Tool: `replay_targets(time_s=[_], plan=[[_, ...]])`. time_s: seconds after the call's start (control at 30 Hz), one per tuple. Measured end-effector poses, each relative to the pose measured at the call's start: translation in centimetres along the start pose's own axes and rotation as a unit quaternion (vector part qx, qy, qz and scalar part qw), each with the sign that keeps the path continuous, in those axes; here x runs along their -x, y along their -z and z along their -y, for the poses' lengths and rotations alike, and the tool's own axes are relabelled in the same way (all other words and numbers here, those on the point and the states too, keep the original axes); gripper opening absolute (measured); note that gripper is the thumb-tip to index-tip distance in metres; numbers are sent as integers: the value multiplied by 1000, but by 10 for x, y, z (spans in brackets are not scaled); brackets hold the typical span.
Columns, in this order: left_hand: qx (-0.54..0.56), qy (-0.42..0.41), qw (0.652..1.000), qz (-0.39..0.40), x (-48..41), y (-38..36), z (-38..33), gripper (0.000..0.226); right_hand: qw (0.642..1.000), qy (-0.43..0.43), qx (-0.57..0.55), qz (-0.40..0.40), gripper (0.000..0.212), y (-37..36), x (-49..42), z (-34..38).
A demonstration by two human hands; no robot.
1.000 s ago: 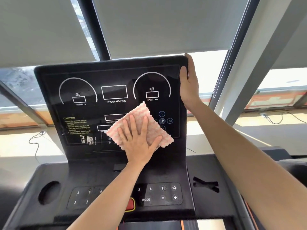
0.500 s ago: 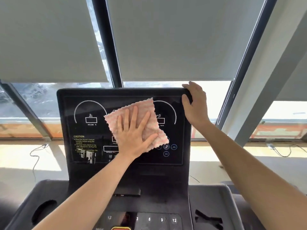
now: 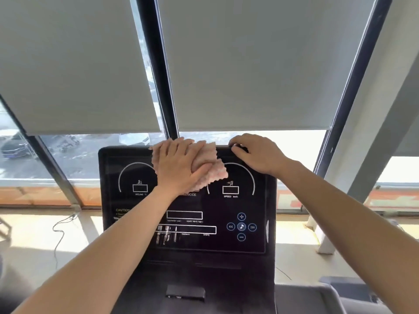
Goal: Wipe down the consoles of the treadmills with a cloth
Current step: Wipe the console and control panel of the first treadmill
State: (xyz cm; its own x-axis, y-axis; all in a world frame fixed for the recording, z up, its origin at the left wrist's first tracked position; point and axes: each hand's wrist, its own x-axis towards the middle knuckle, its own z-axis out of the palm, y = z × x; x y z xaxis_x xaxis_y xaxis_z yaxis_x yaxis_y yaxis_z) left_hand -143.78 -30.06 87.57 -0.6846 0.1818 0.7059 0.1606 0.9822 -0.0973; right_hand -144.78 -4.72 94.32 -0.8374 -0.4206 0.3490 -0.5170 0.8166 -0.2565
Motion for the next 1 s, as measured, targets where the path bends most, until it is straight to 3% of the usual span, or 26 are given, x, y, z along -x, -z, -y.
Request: replay_targets(time_s=[0.17, 0.4, 0.63, 1.0], plan=[[15, -27, 1000, 2, -8, 0, 11, 67, 1000, -24, 13, -1, 29, -1, -4, 1], [28, 17, 999, -40, 13, -7, 0, 65, 995, 21, 91, -23, 42, -14, 0, 3], [29, 159, 987, -16, 77, -27, -32, 78, 993, -4, 112, -44, 42, -23, -3, 5], [82, 356, 931, 15, 166, -55, -88, 83, 992, -12, 102, -71, 42, -26, 2, 7]])
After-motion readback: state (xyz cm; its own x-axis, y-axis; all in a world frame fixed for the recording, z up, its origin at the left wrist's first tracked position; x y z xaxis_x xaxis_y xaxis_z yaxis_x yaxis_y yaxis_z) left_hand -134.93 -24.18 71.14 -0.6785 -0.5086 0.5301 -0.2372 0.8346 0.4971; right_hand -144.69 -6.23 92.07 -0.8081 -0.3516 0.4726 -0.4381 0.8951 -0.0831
